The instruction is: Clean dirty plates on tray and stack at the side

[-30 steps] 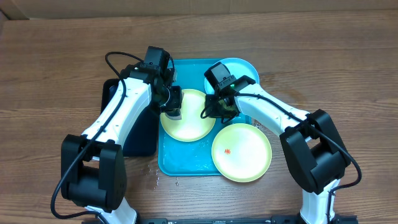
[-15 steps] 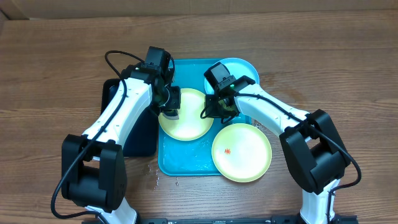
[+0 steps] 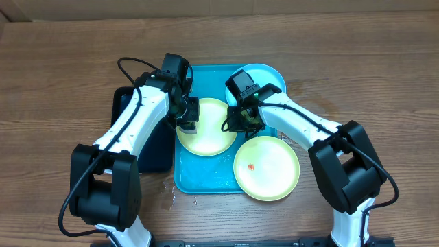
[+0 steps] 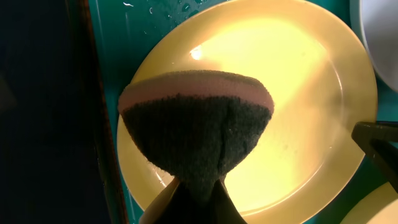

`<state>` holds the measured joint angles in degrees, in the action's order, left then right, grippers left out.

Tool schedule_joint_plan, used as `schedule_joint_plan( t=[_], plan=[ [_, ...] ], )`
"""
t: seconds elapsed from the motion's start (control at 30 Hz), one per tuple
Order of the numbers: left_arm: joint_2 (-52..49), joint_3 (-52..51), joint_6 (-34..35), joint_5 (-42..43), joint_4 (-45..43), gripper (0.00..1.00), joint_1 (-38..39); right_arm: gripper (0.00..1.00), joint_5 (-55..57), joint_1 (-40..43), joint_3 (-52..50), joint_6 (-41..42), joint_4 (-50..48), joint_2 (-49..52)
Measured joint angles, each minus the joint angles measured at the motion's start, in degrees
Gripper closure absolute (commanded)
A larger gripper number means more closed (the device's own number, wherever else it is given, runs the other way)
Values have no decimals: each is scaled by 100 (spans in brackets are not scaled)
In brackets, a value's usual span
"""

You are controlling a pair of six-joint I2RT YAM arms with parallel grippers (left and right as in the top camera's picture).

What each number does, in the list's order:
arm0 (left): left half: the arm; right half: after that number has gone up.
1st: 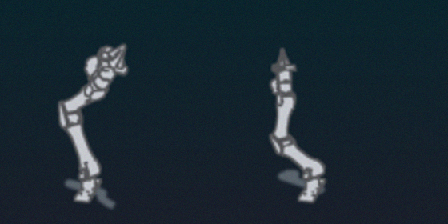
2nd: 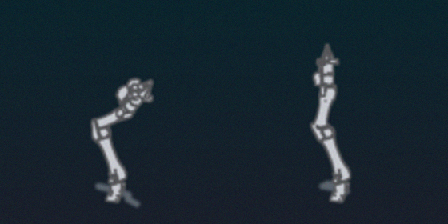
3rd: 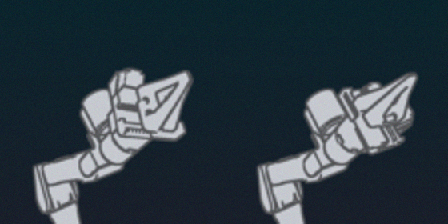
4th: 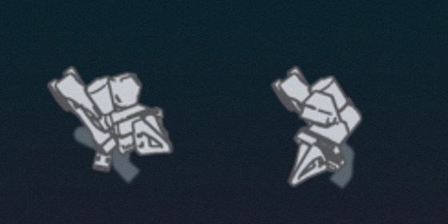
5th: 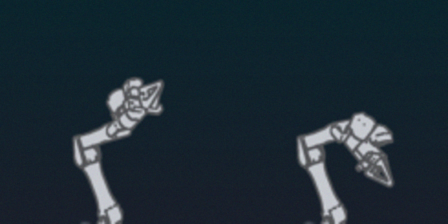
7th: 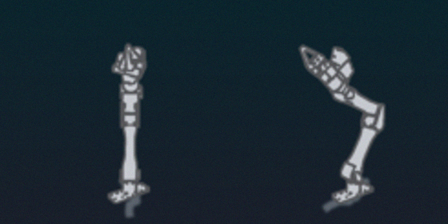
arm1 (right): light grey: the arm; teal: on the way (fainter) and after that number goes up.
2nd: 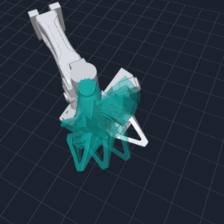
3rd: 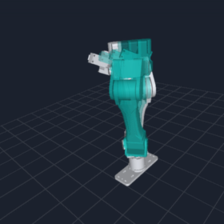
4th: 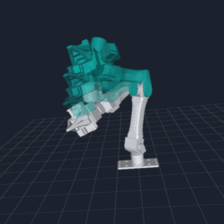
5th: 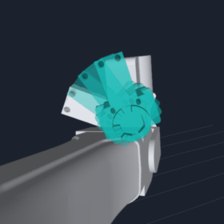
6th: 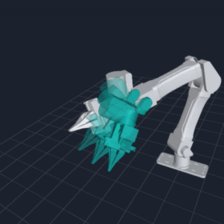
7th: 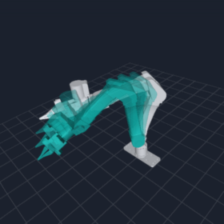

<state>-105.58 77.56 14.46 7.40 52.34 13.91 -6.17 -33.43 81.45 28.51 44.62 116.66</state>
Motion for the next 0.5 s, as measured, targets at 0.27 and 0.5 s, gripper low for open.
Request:
schedule_joint_plan(
  t=[0.27,0.5],
  plan=[
    [0,-138,0,-74,-151,96,0,96,-2,0,0,-2,-2,0],
    [0,-404,17,-208,-505,96,2,95,2,0,0,-2,-2,0]
  ],
)
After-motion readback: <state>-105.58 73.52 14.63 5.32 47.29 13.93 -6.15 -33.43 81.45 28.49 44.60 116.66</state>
